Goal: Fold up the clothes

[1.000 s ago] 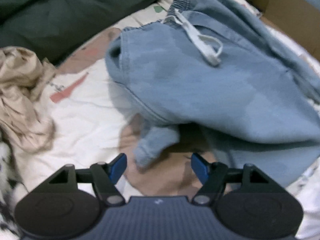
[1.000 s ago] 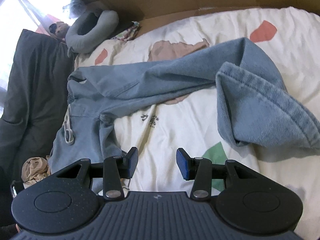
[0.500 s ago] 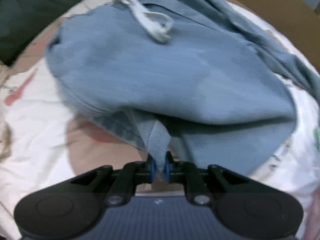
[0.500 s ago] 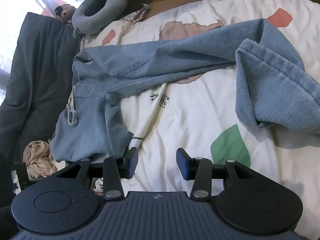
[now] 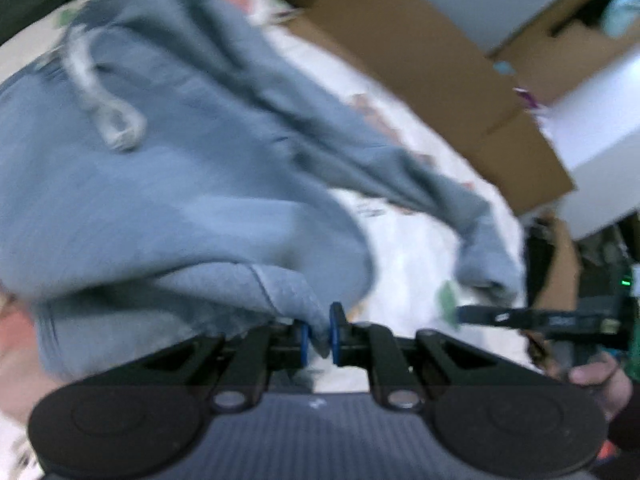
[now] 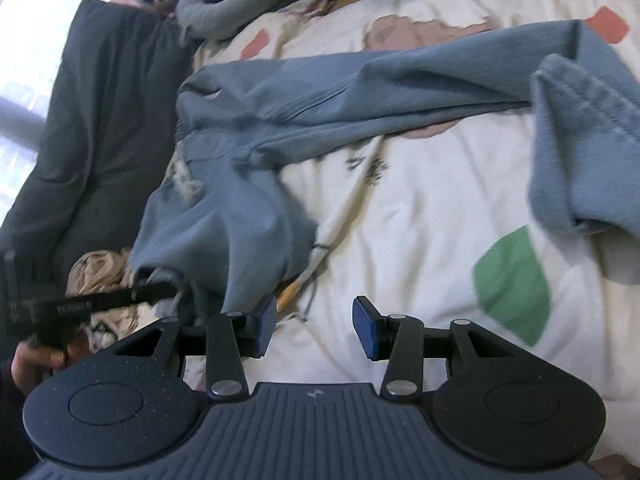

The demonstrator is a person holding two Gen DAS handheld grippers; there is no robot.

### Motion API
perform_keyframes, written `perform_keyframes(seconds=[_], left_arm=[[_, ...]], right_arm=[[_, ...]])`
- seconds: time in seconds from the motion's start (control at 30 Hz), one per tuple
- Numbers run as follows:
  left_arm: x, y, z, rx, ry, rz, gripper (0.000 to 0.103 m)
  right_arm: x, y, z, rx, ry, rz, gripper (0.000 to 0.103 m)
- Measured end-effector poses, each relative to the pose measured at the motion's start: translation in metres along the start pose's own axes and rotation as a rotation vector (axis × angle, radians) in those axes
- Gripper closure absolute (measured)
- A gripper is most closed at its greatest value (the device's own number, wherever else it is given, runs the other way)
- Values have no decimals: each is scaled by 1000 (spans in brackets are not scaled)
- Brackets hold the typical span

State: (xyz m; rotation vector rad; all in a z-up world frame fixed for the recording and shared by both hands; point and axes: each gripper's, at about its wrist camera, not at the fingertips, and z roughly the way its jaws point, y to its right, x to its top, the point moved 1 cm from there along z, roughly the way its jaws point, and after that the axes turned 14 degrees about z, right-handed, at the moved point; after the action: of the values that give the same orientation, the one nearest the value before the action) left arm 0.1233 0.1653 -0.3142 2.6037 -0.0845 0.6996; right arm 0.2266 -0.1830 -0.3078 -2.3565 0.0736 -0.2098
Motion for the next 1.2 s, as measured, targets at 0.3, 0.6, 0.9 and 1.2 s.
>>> perform_keyframes(seconds=[0.3,0.6,0.9,1.2], left_arm=[[44,20,16,-137,17,33,93],[73,52,14,-300,41,57,93],[84,93,11,-455,42,124,93],[81,115,16,-543,20,166,93]], right_arm=[[-10,-31,7,134,-72,-78,57],[-6,-62,2,234,-32,-151,56],[-2,-55,3,164,6,-168,40],[0,-60,-16,93,155,-294,23]])
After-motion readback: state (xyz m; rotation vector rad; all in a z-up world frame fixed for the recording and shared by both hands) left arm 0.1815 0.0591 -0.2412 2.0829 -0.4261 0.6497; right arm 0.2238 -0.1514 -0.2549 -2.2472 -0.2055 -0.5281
